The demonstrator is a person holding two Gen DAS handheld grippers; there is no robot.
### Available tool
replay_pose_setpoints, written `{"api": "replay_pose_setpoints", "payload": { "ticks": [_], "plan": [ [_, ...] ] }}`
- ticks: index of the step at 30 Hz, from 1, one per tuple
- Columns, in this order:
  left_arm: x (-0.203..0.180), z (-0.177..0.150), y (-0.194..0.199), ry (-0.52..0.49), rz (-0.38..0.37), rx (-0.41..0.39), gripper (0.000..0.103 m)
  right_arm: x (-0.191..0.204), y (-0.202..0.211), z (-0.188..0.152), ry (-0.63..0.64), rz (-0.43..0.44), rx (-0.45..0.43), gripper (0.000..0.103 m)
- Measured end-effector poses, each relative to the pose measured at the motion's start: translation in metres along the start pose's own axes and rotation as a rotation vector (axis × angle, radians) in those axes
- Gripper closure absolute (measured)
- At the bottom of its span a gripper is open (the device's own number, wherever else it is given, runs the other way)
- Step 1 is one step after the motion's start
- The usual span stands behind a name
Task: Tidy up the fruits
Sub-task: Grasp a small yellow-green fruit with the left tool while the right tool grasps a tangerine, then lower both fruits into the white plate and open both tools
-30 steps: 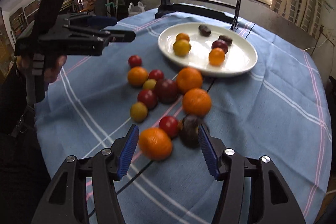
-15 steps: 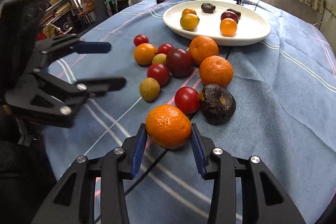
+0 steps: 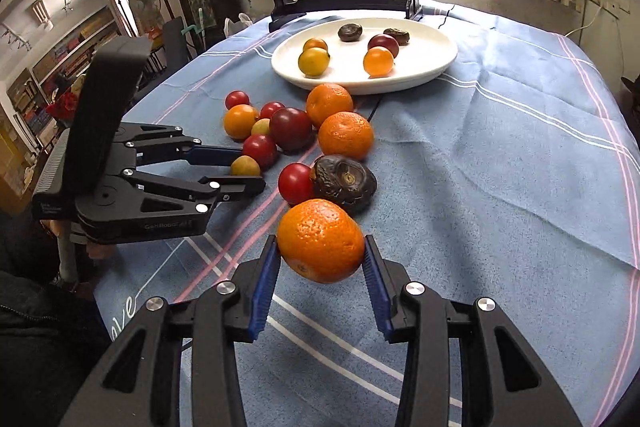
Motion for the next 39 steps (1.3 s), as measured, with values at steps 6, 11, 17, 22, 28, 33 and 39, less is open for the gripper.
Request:
{"api": "replay_pose_setpoints", "payload": {
  "ticks": [6, 11, 17, 22, 28, 33, 39],
  "plan": [
    [0.012, -0.002, 0.023, 0.000, -0.009, -0.052, 0.075, 0.007, 0.004, 0.004, 0.027, -0.006, -0.008, 0.061],
    [0.041, 0.020, 0.046, 0.041, 0.042, -0.136, 0.075, 0.016, 0.008, 0.026, 0.082, -0.027, -0.026, 0.061],
    [0.078, 0.072, 0.065, 0.111, 0.134, -0.244, 0.075, 0.027, 0.026, 0.081, 0.168, -0.063, -0.131, 0.061],
    [0.100, 0.117, 0.060, 0.179, 0.165, -0.301, 0.075, 0.015, 0.022, 0.134, 0.170, -0.085, -0.205, 0.061],
    [0.108, 0.147, 0.018, 0.202, 0.160, -0.253, 0.075, -0.012, -0.022, 0.181, 0.122, -0.095, -0.190, 0.061],
    [0.115, 0.165, -0.021, 0.205, 0.170, -0.198, 0.075, -0.039, -0.060, 0.210, 0.071, -0.105, -0.161, 0.061],
    [0.124, 0.175, -0.054, 0.221, 0.181, -0.149, 0.075, -0.069, -0.092, 0.229, -0.001, -0.107, -0.129, 0.061]
  ]
}}
Point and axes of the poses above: each gripper's, at about its wrist camera, not at the fingertips, and y roughly against the way its jaws point, x to its left, z to its top, the point moved 4 cm from there along -y, roughly the way its jaws point, and after that the axes turned 13 degrees about z, right-handed, at the moved point
